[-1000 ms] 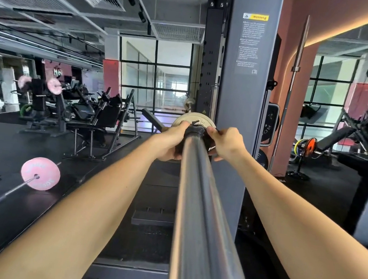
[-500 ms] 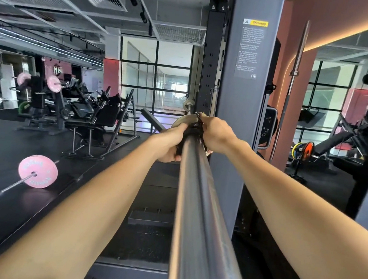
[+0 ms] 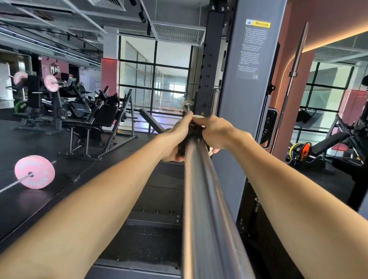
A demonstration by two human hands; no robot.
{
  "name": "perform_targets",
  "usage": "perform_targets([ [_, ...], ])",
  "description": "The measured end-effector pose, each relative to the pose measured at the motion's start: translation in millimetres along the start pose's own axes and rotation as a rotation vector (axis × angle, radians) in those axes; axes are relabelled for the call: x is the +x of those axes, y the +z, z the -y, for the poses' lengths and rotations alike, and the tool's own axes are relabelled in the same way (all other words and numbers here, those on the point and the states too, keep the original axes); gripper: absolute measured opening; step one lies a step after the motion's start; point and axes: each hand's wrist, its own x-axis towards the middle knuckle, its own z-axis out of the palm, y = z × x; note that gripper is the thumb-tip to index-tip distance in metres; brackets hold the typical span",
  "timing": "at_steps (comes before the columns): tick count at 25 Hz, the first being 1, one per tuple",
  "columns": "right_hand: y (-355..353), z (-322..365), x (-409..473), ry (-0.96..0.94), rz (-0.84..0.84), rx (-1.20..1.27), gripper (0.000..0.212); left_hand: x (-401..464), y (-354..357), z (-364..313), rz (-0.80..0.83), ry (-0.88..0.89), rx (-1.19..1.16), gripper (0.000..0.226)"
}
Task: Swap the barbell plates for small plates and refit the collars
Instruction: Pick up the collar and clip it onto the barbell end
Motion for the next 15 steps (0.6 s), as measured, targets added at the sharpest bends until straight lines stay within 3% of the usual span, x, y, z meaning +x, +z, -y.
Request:
perform_targets([
  [3,4.5,-12.0,2.7,0.037,-0.069,0.027,0.064,0.4,-1.5,-3.2,0.021,0.003,0.055,0.078],
  [8,7.1,-16.5,-0.9,0.069,-0.082,0.119,0.029,1.4,1.2,-6.6,-0.018,-0.004,0.064,0.042],
  [15,11.2,-17.9,-0.3,0.063,-0.088,0.12,0.032,1.7,3.3,-2.8,-0.146,0.026,0.084,0.037],
])
